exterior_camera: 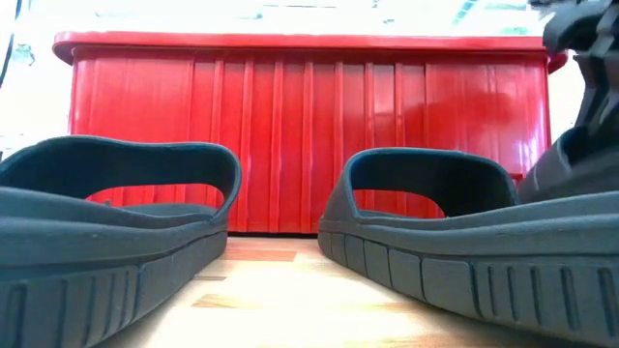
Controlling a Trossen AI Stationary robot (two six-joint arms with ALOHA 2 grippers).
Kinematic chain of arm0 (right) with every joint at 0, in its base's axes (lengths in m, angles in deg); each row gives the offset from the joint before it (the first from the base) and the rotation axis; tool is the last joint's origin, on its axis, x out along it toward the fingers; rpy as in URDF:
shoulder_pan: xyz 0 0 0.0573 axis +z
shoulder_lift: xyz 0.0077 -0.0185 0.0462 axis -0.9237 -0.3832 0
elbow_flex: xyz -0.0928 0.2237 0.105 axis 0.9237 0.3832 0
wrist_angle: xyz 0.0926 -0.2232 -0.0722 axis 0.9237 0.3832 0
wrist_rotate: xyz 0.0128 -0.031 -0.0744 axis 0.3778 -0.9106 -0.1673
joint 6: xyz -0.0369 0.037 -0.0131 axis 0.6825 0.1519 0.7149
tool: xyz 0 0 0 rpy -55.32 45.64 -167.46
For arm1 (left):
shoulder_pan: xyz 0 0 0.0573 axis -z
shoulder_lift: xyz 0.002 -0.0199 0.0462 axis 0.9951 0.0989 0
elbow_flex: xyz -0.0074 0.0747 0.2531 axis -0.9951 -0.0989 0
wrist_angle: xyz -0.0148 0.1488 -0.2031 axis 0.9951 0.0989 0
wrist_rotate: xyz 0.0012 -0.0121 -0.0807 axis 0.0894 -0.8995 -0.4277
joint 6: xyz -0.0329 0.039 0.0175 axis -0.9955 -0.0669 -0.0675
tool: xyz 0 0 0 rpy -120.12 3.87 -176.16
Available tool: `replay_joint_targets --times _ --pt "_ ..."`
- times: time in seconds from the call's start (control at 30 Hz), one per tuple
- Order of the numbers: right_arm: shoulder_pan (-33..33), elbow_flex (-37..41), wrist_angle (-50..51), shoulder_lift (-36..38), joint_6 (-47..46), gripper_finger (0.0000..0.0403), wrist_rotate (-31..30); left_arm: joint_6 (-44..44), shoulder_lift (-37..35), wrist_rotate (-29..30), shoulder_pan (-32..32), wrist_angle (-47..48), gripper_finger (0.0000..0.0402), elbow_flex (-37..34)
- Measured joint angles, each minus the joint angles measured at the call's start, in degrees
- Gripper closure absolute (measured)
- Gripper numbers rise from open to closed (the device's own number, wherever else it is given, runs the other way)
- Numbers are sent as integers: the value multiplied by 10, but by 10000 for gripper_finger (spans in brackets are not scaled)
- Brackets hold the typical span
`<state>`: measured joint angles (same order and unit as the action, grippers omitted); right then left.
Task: Pick and place slides into bin
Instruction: Put the black slides into the red bin
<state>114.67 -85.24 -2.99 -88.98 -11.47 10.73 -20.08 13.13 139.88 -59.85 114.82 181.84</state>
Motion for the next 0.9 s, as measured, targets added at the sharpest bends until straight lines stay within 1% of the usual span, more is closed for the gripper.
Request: replay_joint_targets --times 0.27,0.63,0.9 --pt "30 -98 79 0 -11 399 5 5 0 0 0 0 225 0" --pt "65 -297 238 0 -49 401 7 17 0 6 0 0 225 0" --pt "49 -418 238 5 20 402 -3 17 0 6 0 0 225 0"
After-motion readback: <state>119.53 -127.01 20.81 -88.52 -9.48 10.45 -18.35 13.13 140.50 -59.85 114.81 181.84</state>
